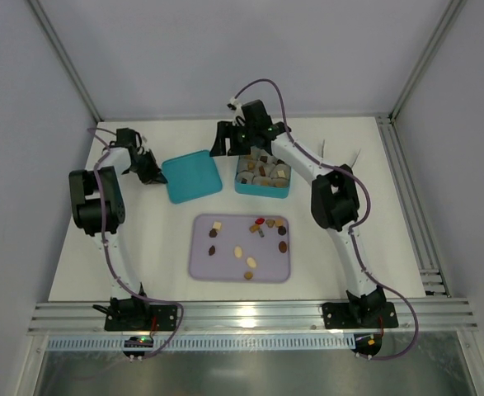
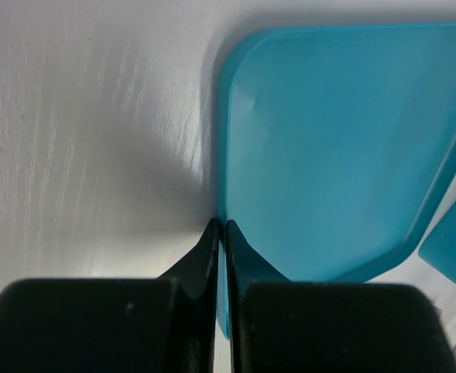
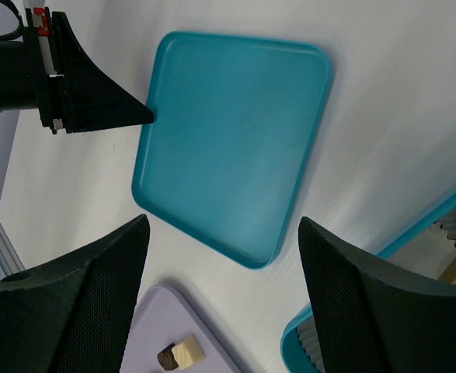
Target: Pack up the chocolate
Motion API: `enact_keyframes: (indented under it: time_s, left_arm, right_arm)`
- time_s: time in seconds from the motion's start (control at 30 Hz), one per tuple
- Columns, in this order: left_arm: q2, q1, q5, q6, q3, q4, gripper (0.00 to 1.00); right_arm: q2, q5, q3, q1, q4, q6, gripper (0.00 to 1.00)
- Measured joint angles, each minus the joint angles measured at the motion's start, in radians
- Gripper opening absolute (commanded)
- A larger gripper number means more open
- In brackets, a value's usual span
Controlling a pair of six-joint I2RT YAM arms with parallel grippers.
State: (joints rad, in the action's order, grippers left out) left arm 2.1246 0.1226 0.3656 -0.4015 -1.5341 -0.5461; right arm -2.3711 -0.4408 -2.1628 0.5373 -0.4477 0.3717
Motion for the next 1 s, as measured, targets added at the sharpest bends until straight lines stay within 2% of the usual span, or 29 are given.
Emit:
enact_keyframes:
  time_s: [0.33,1.0]
  left_arm:
    - [-0.045,0.048,0.082,-0.005,0.061,-0.039,0.00]
    - [-0.187,0.077,0.164,-0.019,0.126,-0.050,0.00]
  right_arm:
    - [-0.026,0.039,-0.065,0.046,0.004,-0.019,0.78]
    - [-0.087,0.085,-0.072,0.068,-0.031,-0.026,0.77]
